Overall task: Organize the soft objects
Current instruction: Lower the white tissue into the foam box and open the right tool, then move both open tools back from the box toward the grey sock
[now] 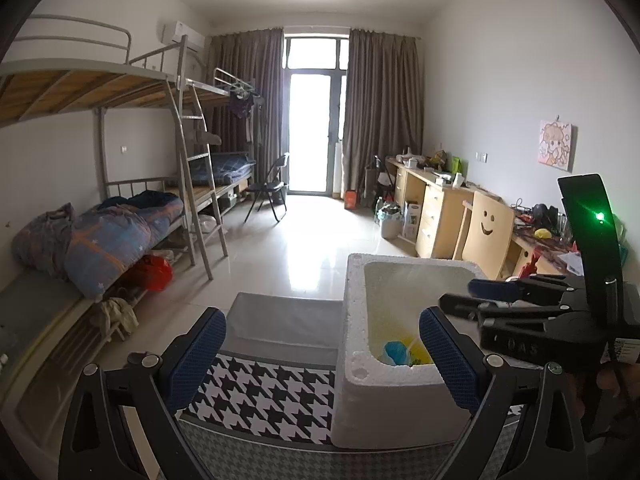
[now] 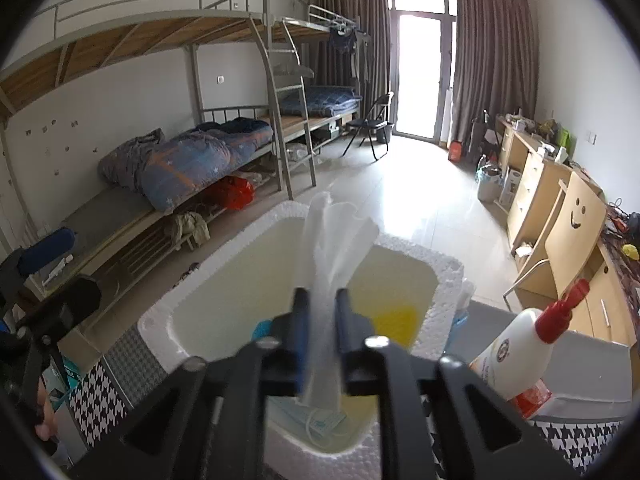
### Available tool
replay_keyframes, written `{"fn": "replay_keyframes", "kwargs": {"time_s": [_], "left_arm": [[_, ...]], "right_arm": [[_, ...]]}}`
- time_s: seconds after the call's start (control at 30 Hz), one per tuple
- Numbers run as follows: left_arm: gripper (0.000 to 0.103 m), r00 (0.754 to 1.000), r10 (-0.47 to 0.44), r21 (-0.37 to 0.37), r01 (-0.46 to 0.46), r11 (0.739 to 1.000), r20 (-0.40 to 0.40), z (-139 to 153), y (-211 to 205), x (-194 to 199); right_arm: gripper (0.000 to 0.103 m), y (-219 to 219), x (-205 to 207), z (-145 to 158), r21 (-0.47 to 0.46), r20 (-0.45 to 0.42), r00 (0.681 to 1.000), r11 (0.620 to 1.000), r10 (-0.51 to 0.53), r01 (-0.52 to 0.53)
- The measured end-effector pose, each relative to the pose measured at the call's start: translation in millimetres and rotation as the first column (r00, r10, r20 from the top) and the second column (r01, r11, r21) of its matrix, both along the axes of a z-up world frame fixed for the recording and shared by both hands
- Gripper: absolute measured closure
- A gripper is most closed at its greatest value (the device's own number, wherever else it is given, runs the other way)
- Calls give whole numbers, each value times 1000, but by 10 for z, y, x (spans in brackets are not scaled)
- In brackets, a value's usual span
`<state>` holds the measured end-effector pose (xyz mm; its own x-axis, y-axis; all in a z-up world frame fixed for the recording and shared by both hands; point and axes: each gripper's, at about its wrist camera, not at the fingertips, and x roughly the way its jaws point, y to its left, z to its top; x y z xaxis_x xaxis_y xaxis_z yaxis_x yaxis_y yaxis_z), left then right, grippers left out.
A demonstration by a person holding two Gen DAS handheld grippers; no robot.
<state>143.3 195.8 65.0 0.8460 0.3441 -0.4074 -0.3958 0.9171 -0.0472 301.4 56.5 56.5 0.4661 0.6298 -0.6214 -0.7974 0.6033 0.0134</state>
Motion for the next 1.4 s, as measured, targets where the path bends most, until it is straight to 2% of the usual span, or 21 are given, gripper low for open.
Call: {"fn": "replay_keyframes", "kwargs": {"time_s": [0.03,0.07,0.1,0.43,0.6,0.8,1.4], "left_arm": [[5,1000,1,1,-1,1000,-1,-1,-4,1],[5,1000,1,2,-1,1000,-2,-4,-3,3],[5,1000,2,-1,-2,1000,-3,-7,0,0],[5,1000,-8,-1,8,1000,-2,-8,-41,-28],[5,1000,-15,7,15,1000,2,24,-58,-31],[5,1000,-24,9,24,1000,9,44,-103,-66],[4,997,-63,40,61,997,35,185,-364,-181]], "right_arm": [[57,4,3,-8,-2,-3,1000,1000,7,-7],[45,2,4,-3,1,-2,1000,1000,12,-12],[41,-9,-9,-3,7,5,1000,1000,9,-9],[40,-79,-58,17,24,8,1000,1000,-8,8],[27,-137,-142,52,37,31,999,999,-13,12],[16,-226,-183,130,72,54,998,997,-22,18],[16,-538,-298,244,110,76,995,993,-58,49]]}}
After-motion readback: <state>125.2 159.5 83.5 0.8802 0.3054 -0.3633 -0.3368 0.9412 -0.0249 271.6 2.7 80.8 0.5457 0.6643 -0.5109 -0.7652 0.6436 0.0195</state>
